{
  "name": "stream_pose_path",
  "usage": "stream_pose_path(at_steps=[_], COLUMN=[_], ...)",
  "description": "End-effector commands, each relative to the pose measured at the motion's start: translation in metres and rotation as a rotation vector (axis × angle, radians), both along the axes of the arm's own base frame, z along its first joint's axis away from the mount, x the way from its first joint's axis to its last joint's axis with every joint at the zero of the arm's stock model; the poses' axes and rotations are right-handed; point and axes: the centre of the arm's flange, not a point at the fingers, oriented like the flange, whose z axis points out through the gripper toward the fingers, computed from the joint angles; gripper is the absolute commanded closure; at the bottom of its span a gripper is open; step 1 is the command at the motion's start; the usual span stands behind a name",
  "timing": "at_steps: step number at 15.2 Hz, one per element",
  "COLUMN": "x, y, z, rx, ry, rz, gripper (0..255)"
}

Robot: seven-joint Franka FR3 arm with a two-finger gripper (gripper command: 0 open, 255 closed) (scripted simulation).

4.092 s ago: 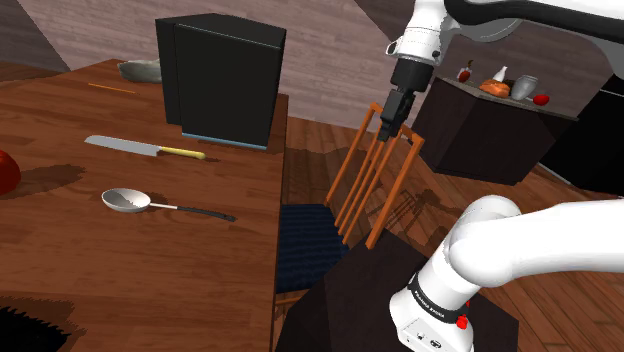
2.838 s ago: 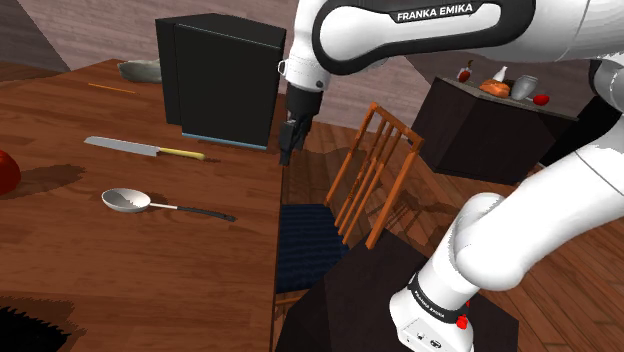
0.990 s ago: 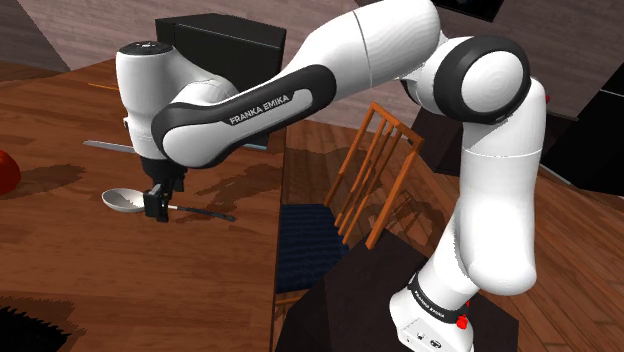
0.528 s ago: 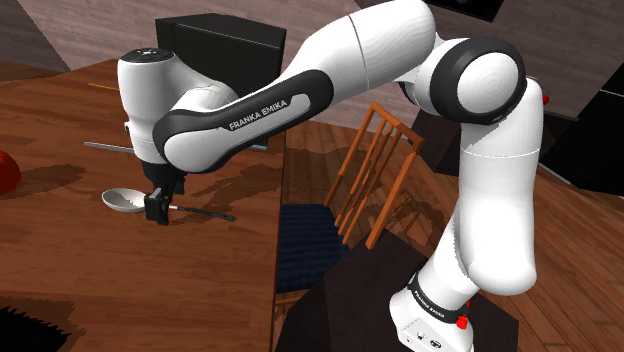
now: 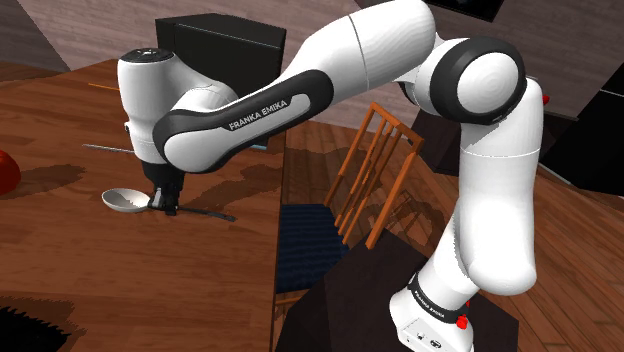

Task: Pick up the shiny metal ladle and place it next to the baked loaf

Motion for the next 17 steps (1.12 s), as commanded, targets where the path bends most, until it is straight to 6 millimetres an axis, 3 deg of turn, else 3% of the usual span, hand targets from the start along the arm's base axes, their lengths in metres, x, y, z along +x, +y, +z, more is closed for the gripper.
stream_pose_path(at_steps=[1, 3, 17], x=[0.000, 0.000, 0.000], y=[0.000, 0.000, 0.000], z=[0.000, 0.000, 0.074], rx=[0.000, 0.000, 0.000], ry=[0.000, 0.000, 0.000], rz=[0.000, 0.000, 0.000], gripper=[255, 255, 255])
